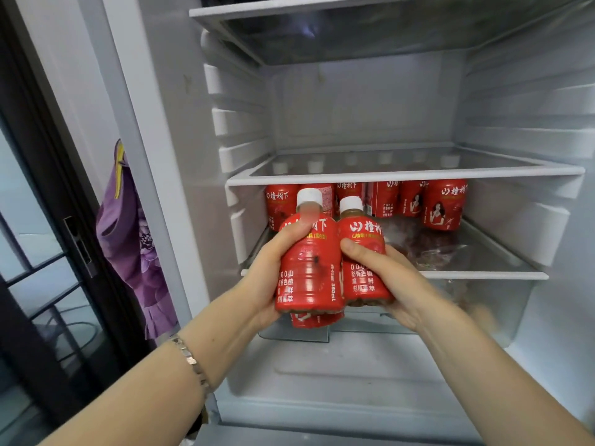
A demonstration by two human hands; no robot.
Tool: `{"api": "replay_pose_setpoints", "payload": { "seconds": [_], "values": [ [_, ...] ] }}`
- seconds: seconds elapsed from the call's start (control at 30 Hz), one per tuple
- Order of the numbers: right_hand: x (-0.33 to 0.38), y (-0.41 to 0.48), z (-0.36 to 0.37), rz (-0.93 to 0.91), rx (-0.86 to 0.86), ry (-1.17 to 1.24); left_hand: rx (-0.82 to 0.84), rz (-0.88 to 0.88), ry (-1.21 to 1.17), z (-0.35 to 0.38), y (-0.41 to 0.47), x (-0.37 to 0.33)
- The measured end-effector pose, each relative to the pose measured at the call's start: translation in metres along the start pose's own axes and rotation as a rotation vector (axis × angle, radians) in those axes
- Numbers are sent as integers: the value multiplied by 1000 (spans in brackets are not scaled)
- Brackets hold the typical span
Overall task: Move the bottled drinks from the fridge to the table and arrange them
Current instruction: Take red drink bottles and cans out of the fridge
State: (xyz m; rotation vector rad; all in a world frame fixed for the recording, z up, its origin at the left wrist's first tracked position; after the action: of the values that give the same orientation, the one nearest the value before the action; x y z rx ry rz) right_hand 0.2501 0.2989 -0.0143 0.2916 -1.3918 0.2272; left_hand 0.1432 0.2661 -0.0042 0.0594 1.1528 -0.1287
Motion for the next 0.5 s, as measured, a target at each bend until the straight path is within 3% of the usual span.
{"api": "replay_pose_setpoints", "payload": {
  "seconds": [0.5],
  "values": [
    [5, -17, 6, -72, -4, -95, 129, -41, -96, -7, -8, 22]
  ]
}}
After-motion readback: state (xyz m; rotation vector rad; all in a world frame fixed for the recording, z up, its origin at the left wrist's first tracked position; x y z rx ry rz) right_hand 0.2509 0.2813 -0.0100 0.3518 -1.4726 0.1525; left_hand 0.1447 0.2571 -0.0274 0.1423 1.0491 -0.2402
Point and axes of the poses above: each hand's wrist, its own y-axis towards the middle knuckle, its own z-axis out of the palm, x = y × z, the point moved 10 cm from there along y, towards the middle knuckle, and after that the axes turned 2 degrees about -y, right-handed, at the moved point
